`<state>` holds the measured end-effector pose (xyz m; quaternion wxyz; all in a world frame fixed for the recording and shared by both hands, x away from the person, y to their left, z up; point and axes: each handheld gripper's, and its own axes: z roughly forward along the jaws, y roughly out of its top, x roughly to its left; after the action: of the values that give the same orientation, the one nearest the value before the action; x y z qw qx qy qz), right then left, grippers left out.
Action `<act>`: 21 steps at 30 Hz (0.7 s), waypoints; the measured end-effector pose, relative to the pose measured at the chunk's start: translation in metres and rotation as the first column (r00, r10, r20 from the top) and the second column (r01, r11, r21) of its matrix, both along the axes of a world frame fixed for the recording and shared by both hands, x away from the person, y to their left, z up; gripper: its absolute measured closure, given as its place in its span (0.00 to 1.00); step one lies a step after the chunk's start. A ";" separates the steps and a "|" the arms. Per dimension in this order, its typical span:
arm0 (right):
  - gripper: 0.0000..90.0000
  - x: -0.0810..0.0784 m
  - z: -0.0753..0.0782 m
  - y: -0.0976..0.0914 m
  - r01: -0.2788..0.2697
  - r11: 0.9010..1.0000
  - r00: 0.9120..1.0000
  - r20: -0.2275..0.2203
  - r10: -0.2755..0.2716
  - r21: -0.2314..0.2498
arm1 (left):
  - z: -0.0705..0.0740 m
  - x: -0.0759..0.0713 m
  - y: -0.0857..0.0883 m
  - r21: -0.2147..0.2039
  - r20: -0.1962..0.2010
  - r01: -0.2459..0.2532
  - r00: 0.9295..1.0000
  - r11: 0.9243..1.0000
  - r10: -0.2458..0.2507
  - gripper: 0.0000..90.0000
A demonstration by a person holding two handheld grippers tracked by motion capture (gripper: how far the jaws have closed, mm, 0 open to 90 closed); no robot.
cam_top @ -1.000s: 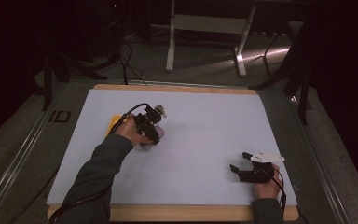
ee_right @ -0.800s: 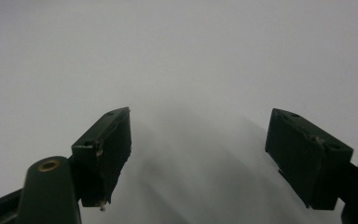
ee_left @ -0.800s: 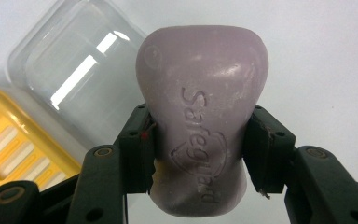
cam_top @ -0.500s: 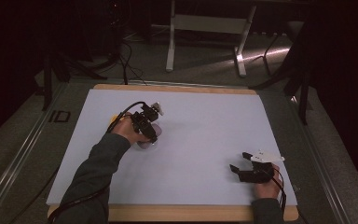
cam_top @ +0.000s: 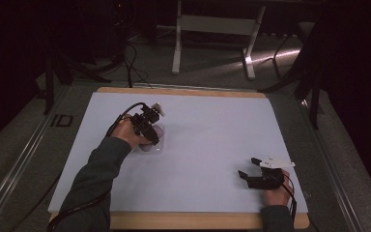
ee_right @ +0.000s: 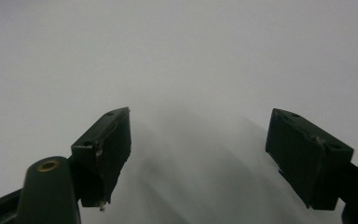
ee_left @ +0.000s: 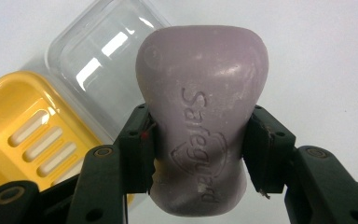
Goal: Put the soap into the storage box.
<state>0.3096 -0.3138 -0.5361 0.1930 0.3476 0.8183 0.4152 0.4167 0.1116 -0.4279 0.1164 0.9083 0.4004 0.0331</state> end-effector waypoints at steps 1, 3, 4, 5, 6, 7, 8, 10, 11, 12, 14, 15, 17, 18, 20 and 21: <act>0.24 0.000 0.000 0.000 0.000 1.000 1.000 0.000 0.000 0.000 | 0.001 0.000 0.001 0.000 0.003 -0.001 1.000 1.000 0.001 0.55; 0.24 0.000 0.000 0.000 0.000 1.000 1.000 0.000 0.000 0.000 | 0.002 0.000 0.002 -0.002 0.004 -0.005 1.000 1.000 0.005 0.55; 0.24 0.000 0.000 0.000 0.000 1.000 1.000 0.000 0.000 0.000 | 0.002 0.001 0.003 0.000 0.004 -0.005 1.000 1.000 0.005 0.55; 0.24 0.000 0.000 0.000 0.000 1.000 1.000 -0.001 0.000 0.001 | 0.003 0.001 0.003 0.002 0.004 -0.008 1.000 1.000 0.007 0.55; 0.24 0.000 0.000 0.000 0.001 1.000 1.000 -0.002 -0.001 0.001 | 0.003 0.001 0.004 0.006 0.004 -0.008 1.000 1.000 0.008 0.55; 0.24 0.000 0.000 0.000 0.001 1.000 1.000 0.000 -0.001 0.002 | 0.004 0.002 0.005 0.009 0.004 -0.008 1.000 1.000 0.008 0.55; 0.24 0.000 0.000 0.000 0.001 1.000 1.000 0.000 -0.001 0.002 | 0.004 0.002 0.005 0.009 0.004 -0.008 1.000 1.000 0.008 0.55; 0.24 0.000 0.000 0.000 0.001 1.000 1.000 -0.001 -0.001 0.001 | 0.005 0.002 0.008 0.008 0.008 -0.015 1.000 1.000 0.015 0.55; 0.24 0.000 0.000 0.000 0.001 1.000 1.000 0.000 -0.001 0.002 | 0.005 0.002 0.009 0.010 0.009 -0.016 1.000 1.000 0.016 0.55; 0.24 0.000 0.000 0.000 0.001 1.000 1.000 0.000 -0.001 0.002 | 0.005 0.002 0.011 0.010 0.011 -0.024 1.000 1.000 0.023 0.55; 0.24 0.000 0.000 0.000 0.001 1.000 1.000 0.001 -0.001 0.002 | 0.006 0.002 0.014 0.012 0.015 -0.031 0.999 0.999 0.031 0.55; 0.24 0.000 0.000 0.000 0.002 1.000 1.000 0.000 -0.002 0.002 | 0.007 0.002 0.017 0.012 0.015 -0.036 0.999 0.999 0.036 0.55; 0.24 0.000 0.000 0.000 0.002 1.000 1.000 0.001 -0.002 0.002 | 0.008 0.002 0.019 0.010 0.017 -0.040 0.999 0.999 0.040 0.55; 0.24 0.000 0.000 0.000 0.000 1.000 1.000 0.003 0.000 0.000 | 0.009 0.002 0.023 0.013 0.019 -0.049 0.999 0.999 0.048 0.55; 0.24 0.000 0.000 0.000 0.000 1.000 1.000 0.003 0.000 0.000 | 0.010 0.002 0.025 0.014 0.022 -0.056 0.998 0.998 0.055 0.55; 0.24 0.000 0.000 0.000 0.001 1.000 1.000 0.002 -0.001 0.000 | 0.010 0.003 0.028 0.014 0.024 -0.066 0.998 0.998 0.065 0.55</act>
<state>0.3094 -0.3137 -0.5361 0.1942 0.3477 0.8177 0.4156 0.4194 0.1399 -0.4177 0.1134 0.8951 0.4283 0.0505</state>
